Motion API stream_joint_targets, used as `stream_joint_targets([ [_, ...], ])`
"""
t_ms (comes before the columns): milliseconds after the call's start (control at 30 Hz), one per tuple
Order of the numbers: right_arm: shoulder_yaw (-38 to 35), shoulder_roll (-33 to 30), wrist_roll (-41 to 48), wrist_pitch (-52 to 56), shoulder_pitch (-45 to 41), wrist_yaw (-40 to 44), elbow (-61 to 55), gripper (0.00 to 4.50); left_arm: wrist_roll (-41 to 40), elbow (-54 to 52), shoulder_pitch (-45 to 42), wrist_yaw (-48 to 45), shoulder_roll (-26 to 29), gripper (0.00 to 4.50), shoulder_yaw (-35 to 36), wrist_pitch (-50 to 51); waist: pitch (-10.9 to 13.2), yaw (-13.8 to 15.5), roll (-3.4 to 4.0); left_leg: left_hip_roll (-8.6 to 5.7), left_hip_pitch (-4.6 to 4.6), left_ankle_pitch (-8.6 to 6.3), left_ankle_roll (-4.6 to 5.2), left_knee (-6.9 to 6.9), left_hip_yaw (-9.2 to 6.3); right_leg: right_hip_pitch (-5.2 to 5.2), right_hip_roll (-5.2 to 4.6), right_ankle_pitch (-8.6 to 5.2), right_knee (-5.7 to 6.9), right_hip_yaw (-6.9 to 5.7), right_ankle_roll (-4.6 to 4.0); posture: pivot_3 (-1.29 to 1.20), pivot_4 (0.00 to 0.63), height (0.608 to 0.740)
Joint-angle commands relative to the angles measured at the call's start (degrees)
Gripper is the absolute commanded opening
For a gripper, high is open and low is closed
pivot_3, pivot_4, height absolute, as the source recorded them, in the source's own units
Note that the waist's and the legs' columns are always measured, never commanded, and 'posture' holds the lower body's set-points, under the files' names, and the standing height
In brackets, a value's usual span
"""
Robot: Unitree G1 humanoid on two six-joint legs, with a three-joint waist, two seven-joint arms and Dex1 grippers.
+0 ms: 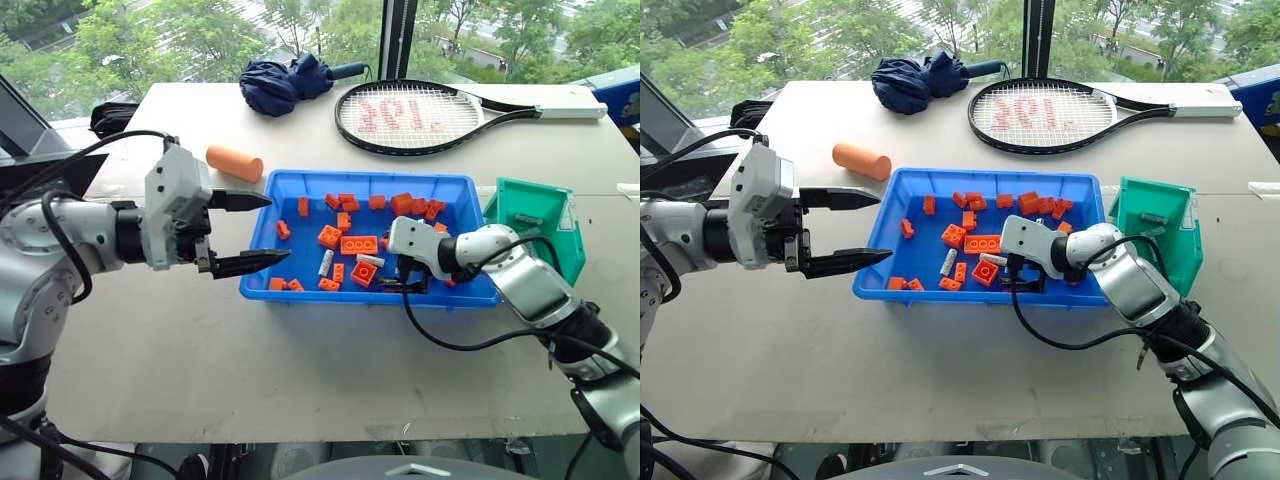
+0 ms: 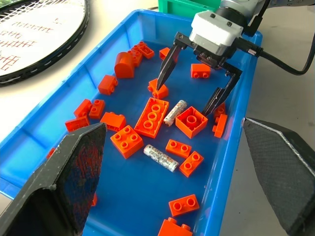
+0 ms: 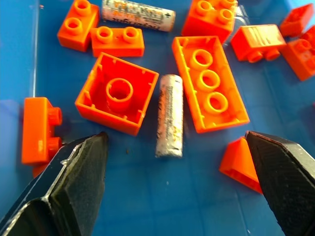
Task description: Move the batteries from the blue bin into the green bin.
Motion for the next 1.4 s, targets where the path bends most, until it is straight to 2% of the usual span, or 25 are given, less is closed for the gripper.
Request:
stream_joint_targets([
  [33,-0.5,1.6,-0.5,-0.6,-2.2,1.0,0.5,3.23,-0.1,-1.4,0.3,0.0,0.9,4.5,2.4,-0.9,0.0,0.0,0.0,0.0,0.0,0.0,0.0,0.0,0.0,0.0,0.0,0.0,0.0,0.0,0.0,0.0,0.15,0.74],
  [133,-1.0,2.8,-0.7,0.8,-2.6,1.3,1.6,1.81,-0.1,-1.5,0.6,0.3,0.8,4.5,2.6,-0.9,0.0,0.0,0.0,0.0,0.0,0.01,-0.02,0.0,-0.01,0.0,0.0,0.0,0.01,0.0,0.0,0.0,0.15,0.74],
  [233,-1.0,3.2,-1.0,2.0,-2.6,1.4,2.3,0.17,-0.4,-2.0,1.0,0.7,0.6,4.5,3.0,-0.7,0.0,0.0,0.0,0.0,0.0,0.01,-0.02,0.0,-0.01,0.0,-0.01,0.0,0.01,0.0,0.0,0.0,0.15,0.74],
  [267,-1.1,3.3,-1.0,2.8,-2.5,1.5,2.3,0.07,-0.5,-2.1,1.2,0.8,0.6,4.5,3.2,-0.7,0.0,0.0,-0.02,0.0,0.0,0.01,-0.02,0.0,0.0,0.0,-0.01,0.0,0.0,0.0,0.0,0.0,0.15,0.74],
  [800,-1.6,3.6,-0.8,7.4,-2.3,1.5,2.7,0.07,-0.5,-1.8,2.1,0.8,0.1,4.5,3.2,-1.6,0.0,0.0,-0.03,-0.01,0.03,0.0,0.0,0.0,0.0,0.01,-0.01,0.0,0.04,0.01,0.0,0.0,0.15,0.74],
  [900,-2.1,4.6,-0.4,8.0,-2.1,0.9,3.0,0.86,-0.5,-1.6,1.8,0.6,0.2,4.5,3.0,-1.7,0.0,0.1,-0.03,0.0,0.03,-0.01,0.02,0.0,-0.01,0.02,-0.01,0.0,0.04,0.0,0.0,0.0,0.15,0.74],
  [967,-2.3,5.3,-0.5,8.6,-2.2,0.3,3.6,1.82,-0.5,-1.4,1.5,0.6,0.3,4.5,2.9,-1.7,0.0,0.0,-0.02,-0.01,0.02,0.0,0.0,0.0,0.01,0.01,-0.01,0.0,0.05,0.01,0.0,0.0,0.15,0.74],
  [1100,-2.2,6.1,-0.2,9.8,-2.1,0.7,4.0,1.82,-0.4,-1.2,1.3,0.4,0.4,4.5,2.8,-1.8,0.0,-0.1,-0.02,0.0,0.05,0.0,0.0,0.0,0.0,0.01,0.0,0.0,0.07,0.01,0.0,0.0,0.15,0.74],
  [1133,-2.3,6.3,-0.2,9.9,-2.0,0.6,4.1,1.34,-0.4,-1.2,1.2,0.4,0.5,4.5,2.8,-1.8,0.0,-0.1,-0.02,0.0,0.05,0.0,0.0,0.0,0.0,0.01,0.0,0.0,0.08,0.01,-0.01,0.0,0.15,0.74],
  [1167,-2.4,6.4,-0.2,10.1,-2.0,0.6,4.0,1.22,-0.4,-1.1,1.2,0.3,0.5,4.5,2.8,-1.8,0.0,-0.1,-0.02,0.0,0.05,-0.01,0.01,0.0,0.0,0.01,0.0,0.0,0.08,0.01,0.0,0.0,0.15,0.74],
  [1267,-2.7,6.3,0.0,10.4,-1.8,0.7,3.5,0.05,-0.4,-1.0,1.1,0.1,0.6,4.5,2.9,-1.8,0.0,-0.1,-0.03,-0.01,0.05,0.0,0.0,0.0,0.0,0.01,0.0,0.0,0.08,0.01,0.0,0.0,0.15,0.74],
  [1400,-4.4,5.2,0.3,11.5,-2.2,0.4,1.8,0.05,-0.3,-1.0,0.9,-0.1,0.5,4.5,2.6,-1.7,0.0,0.0,-0.02,-0.01,0.04,-0.01,0.01,0.0,0.0,0.01,-0.01,0.0,0.08,0.01,0.0,0.0,0.15,0.74],
])
